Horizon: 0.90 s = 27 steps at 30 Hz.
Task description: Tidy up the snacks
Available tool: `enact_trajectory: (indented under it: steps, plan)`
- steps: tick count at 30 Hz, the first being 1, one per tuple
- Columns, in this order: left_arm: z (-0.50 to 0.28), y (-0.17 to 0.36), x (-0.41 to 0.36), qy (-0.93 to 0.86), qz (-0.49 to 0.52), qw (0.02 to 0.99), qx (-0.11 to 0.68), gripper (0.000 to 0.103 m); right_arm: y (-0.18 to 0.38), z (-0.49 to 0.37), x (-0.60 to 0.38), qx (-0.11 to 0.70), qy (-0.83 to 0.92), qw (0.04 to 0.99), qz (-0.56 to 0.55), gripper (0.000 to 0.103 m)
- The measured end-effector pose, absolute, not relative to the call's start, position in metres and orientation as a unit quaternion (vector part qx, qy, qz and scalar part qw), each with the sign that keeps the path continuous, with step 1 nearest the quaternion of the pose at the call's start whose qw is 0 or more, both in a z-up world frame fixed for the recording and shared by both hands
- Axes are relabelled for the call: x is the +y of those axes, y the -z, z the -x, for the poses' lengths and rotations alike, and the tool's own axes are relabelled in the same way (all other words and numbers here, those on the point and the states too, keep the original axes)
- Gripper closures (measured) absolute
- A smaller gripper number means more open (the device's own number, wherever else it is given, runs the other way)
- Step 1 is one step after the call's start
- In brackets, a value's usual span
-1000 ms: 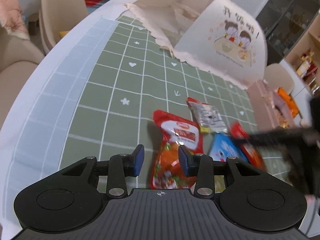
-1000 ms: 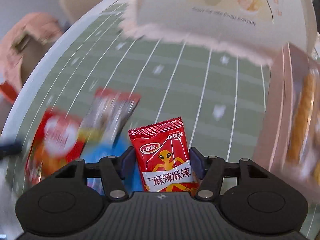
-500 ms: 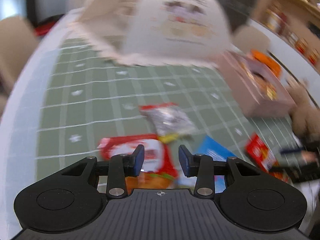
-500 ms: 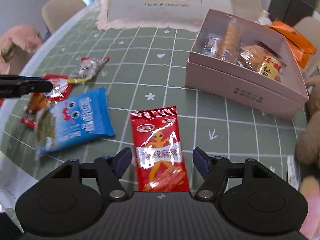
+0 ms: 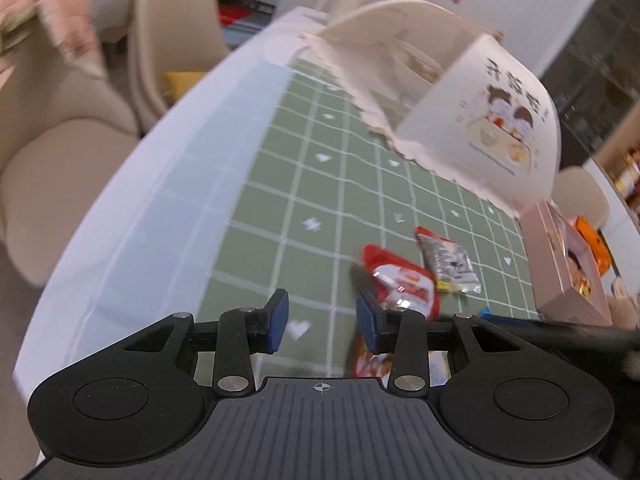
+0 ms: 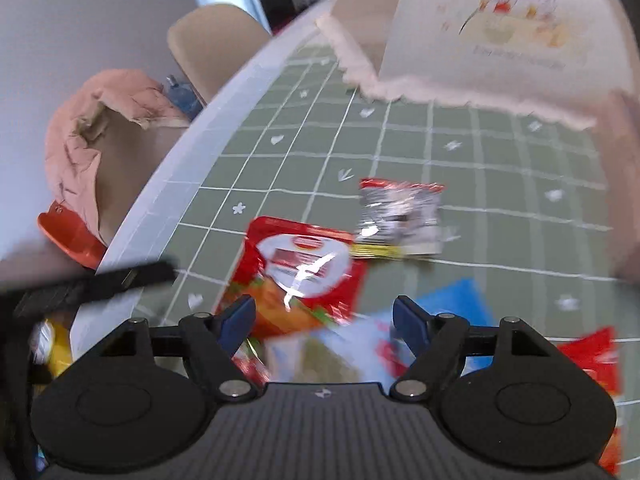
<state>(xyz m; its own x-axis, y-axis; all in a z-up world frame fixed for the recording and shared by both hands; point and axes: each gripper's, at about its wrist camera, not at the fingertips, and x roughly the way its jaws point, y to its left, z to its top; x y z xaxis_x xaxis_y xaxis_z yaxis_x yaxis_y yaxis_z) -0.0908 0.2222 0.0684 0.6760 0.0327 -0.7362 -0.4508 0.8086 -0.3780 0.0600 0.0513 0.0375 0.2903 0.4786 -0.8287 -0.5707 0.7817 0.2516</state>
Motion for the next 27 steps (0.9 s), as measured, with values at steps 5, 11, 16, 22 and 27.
enact_trajectory:
  steps: [5, 11, 16, 22, 27]
  plan:
    - [0.121, -0.069, 0.22, -0.155, 0.289, 0.867, 0.374, 0.061, -0.023, -0.064, 0.092, 0.519, -0.304, 0.797, 0.055, 0.017]
    - [0.136, -0.071, 0.214, -0.167, 0.283, 0.866, 0.376, 0.061, -0.015, -0.053, 0.112, 0.504, -0.313, 0.8, 0.092, 0.0]
    - [0.139, -0.076, 0.207, -0.165, 0.273, 0.87, 0.375, 0.061, -0.014, -0.059, 0.117, 0.488, -0.324, 0.803, 0.109, 0.0]
    - [0.131, -0.075, 0.206, -0.157, 0.263, 0.873, 0.38, 0.061, -0.016, -0.071, 0.125, 0.501, -0.309, 0.804, 0.085, 0.0]
    - [0.131, -0.07, 0.204, -0.163, 0.26, 0.87, 0.387, 0.061, -0.017, -0.079, 0.124, 0.511, -0.29, 0.808, 0.045, 0.0]
